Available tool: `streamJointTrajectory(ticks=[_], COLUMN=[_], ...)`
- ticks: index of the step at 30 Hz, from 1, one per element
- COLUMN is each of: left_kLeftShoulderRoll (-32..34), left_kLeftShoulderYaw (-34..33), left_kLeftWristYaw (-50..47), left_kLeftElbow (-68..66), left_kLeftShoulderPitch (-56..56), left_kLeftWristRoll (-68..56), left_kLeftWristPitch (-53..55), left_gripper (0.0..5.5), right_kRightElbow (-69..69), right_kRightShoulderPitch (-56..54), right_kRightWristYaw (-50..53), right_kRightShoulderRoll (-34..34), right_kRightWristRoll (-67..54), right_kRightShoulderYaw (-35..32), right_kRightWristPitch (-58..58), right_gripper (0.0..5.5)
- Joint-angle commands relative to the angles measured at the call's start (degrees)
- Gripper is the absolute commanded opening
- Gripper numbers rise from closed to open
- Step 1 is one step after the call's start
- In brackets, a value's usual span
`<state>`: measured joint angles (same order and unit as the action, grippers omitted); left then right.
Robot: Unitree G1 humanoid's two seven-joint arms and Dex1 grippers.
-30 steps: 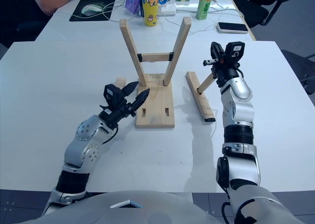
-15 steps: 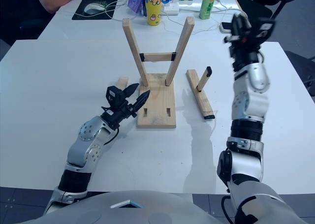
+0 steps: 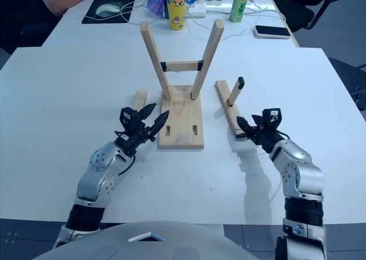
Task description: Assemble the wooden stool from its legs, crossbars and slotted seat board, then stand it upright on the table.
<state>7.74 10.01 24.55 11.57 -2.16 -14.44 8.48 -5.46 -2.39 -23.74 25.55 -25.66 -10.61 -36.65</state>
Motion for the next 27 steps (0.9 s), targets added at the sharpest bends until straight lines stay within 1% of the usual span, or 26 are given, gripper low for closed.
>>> streamJointTrajectory(ticks=[1, 5, 9, 11, 12, 16, 19, 23, 27], left_kLeftShoulderRoll=[0.30, 0.50, 0.58, 0.77, 0.85, 1.25, 1.94, 2.34, 2.43], left_kLeftShoulderYaw=[-0.52, -0.82, -1.08, -1.24, -1.40, -1.81, -1.65, -2.21, -3.03], left_kLeftWristYaw=[0.19, 0.54, 0.70, 0.77, 0.74, 0.13, -0.80, -1.28, -0.99], left_kLeftElbow=[-0.50, -0.82, -0.90, -0.81, -0.71, -0.98, -1.69, -2.76, -3.44], left_kLeftShoulderPitch=[0.82, 1.57, 2.12, 2.30, 2.41, 2.90, 3.56, 4.42, 4.97], left_kLeftWristRoll=[0.04, -0.11, -0.14, -0.26, -0.37, 0.57, 2.92, 3.98, 3.62], left_kLeftWristPitch=[0.32, 0.50, 0.65, 0.79, 0.93, 1.03, 0.58, 0.43, 0.81], left_gripper=[2.70, 2.70, 2.70, 2.70, 2.70, 2.70, 2.70, 2.70, 2.70], right_kRightElbow=[4.01, 8.42, 12.35, 12.80, 12.73, 12.99, 12.58, 11.64, 8.98], right_kRightShoulderPitch=[-5.85, -9.49, -10.33, -10.24, -10.09, -10.38, -10.45, -11.52, -13.63], right_kRightWristYaw=[0.67, 1.64, 1.86, 1.48, 1.29, 0.41, 2.12, 5.70, 3.74], right_kRightShoulderRoll=[0.95, 1.12, 0.66, 0.84, 0.86, 0.69, -1.06, -3.39, -5.78], right_kRightWristRoll=[4.79, 9.21, 10.31, 10.38, 10.40, 10.30, 9.42, 7.80, 1.79], right_kRightShoulderYaw=[4.19, 7.71, 8.03, 8.33, 8.38, 8.67, 5.40, -1.42, -7.51], right_kRightWristPitch=[0.15, -1.46, -4.41, -6.85, -7.08, -7.14, -2.93, 4.41, 10.56], right_gripper=[3.66, 3.66, 3.66, 3.38, 3.15, 2.55, 2.08, 2.05, 2.05])
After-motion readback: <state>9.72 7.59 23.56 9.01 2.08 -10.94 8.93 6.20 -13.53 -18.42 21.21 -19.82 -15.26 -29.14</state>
